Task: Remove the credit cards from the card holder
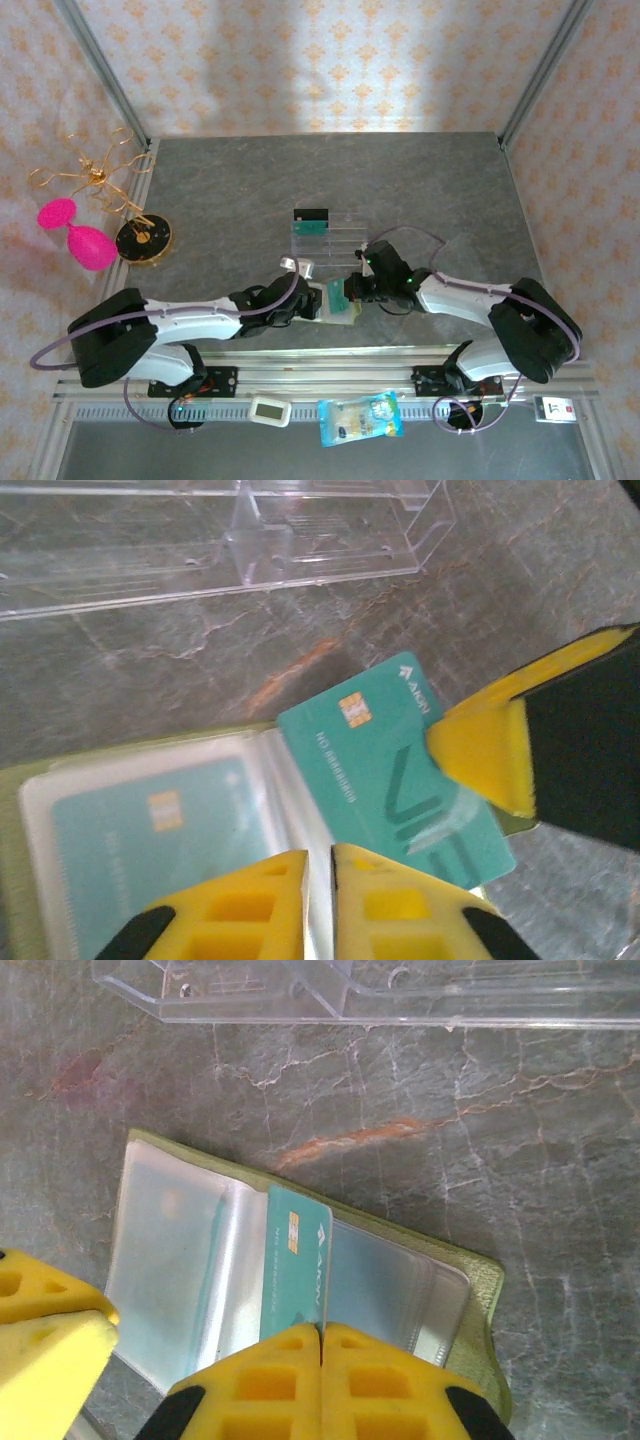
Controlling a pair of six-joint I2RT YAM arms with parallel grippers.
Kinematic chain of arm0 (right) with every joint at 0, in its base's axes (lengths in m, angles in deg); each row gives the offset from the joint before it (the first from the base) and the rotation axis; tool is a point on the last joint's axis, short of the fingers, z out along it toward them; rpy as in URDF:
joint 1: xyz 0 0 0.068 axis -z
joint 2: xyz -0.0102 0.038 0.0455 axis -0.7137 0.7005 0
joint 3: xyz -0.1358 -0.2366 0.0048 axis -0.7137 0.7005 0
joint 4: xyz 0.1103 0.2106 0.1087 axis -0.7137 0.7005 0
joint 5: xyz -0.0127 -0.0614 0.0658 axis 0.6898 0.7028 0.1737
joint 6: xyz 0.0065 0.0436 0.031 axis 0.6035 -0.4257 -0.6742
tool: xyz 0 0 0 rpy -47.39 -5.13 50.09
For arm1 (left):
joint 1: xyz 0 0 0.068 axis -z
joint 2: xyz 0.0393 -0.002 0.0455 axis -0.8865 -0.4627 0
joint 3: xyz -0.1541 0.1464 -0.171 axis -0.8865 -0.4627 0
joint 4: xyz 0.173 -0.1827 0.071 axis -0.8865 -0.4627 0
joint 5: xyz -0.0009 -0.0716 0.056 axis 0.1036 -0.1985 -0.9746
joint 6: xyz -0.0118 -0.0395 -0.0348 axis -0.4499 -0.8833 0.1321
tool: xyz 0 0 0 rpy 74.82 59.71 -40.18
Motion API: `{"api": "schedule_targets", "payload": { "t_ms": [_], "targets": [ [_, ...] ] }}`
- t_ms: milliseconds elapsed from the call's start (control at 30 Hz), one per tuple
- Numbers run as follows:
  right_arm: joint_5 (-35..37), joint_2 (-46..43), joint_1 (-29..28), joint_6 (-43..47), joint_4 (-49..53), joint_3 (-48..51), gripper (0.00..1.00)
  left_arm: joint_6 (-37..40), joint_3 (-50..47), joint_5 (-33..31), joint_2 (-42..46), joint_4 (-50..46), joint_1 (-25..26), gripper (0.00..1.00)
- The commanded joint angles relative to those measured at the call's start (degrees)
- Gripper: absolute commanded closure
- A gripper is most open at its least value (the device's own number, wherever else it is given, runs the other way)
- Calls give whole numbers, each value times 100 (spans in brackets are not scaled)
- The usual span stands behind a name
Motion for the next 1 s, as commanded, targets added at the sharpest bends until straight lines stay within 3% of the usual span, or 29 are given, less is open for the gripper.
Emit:
{"api": "schedule_targets", "payload": {
  "t_ms": [0,267,433,667,767,867,967],
  "targets": [
    [44,18,-45,-98,-151,144,100,95,197,120,-342,214,-15,90],
    [-96,182,-45,-57,-292,236,99,110,333,147,-878,229,-14,95],
    [-298,373,-45,-52,-445,251,83,119,378,169,-1056,172,-9,97],
    [-435,599,-45,-67,-622,252,77,135,398,229,-1183,128,-15,98],
    [-479,650,-46,-73,-672,237,79,145,408,262,-1212,104,-7,98],
    [-348,592,-47,-58,-576,211,90,154,422,221,-1174,20,-5,97],
    [-68,239,-20,74,-289,132,99,130,405,118,-969,-58,-7,86]
  ]
}}
